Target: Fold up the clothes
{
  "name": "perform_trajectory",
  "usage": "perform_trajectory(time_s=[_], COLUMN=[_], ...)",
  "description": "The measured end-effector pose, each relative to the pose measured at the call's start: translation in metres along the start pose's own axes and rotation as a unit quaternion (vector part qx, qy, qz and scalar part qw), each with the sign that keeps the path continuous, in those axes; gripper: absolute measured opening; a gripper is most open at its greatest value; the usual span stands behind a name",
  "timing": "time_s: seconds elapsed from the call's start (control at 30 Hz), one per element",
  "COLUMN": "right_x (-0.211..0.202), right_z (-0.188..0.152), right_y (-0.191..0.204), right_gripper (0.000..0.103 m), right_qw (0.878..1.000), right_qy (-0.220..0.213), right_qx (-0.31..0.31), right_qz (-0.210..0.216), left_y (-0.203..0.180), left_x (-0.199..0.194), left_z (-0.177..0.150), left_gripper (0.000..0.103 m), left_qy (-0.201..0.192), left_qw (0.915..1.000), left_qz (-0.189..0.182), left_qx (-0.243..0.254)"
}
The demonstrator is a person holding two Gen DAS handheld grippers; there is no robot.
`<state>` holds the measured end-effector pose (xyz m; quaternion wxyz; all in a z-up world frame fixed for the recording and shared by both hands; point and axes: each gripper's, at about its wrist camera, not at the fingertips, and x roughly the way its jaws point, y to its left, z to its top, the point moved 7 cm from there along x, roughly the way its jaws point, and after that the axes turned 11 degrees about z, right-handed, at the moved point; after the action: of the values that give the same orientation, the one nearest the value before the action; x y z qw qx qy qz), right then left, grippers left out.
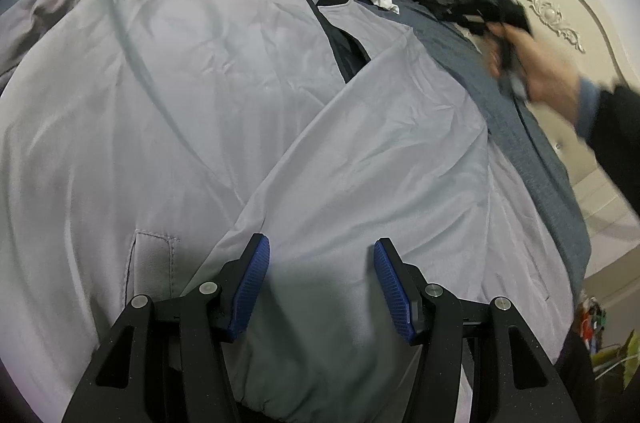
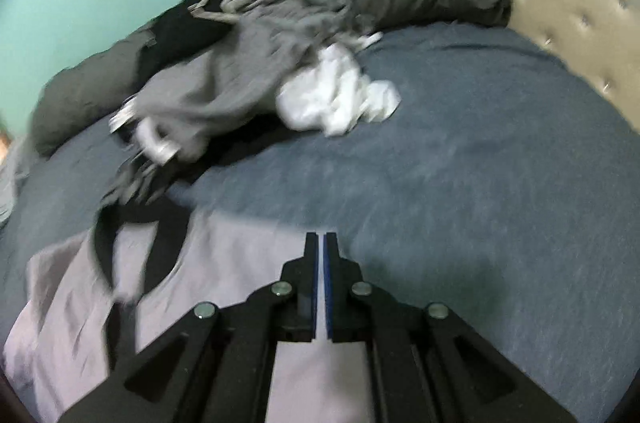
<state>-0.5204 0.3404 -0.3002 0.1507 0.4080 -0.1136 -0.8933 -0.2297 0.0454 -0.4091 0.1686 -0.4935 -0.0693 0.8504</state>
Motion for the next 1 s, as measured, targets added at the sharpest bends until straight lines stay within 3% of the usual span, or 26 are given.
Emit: perform_trajectory(time_s=[0.1, 0.23, 0.53, 0.73, 0.8, 1.0], right_x=[-0.018, -0.058, -0.133, -0.137, -0.132, -0.110], right_z=[-0.041, -0.096, -0.190, -0.245, -0.260, -0.303], right_y=[0.014, 0.049, 0.115, 0.164, 0.174, 0.189], right_gripper=[0.002, 0.002, 0.003, 0.004, 0.004, 0.005], right_qw=[0.999, 0.997, 0.987, 0.979, 0.978, 0.971], right_qy=[0.018, 0.007, 0.008, 0.062, 0.083, 0.149], right_qx=[0.012, 0.012, 0.030, 0.015, 0.011, 0.008], right_qz=[0.026, 0.077, 0.160, 0.193, 0.193, 0.185], left_y=[0.001, 0.006, 0.029, 0.040, 0.040, 0.041], left_x=[-0.002, -0.013, -0.066, -0.077, -0.082, -0.082], left_z=[0.000, 0.001, -0.008, -0.040, -0.047, -0.061], left_gripper=[0.058, 0.059, 0.059, 0.059, 0.059, 0.059], left_qy=[0.002, 0.007, -0.012, 0.013, 0.017, 0.042], left_qw=[1.0000, 0.9997, 0.9984, 0.9967, 0.9969, 0.9929], left_qz=[-0.001, -0.001, 0.042, 0.072, 0.070, 0.111], left_qx=[-0.006, -0.021, -0.036, -0.036, -0.031, -0.005])
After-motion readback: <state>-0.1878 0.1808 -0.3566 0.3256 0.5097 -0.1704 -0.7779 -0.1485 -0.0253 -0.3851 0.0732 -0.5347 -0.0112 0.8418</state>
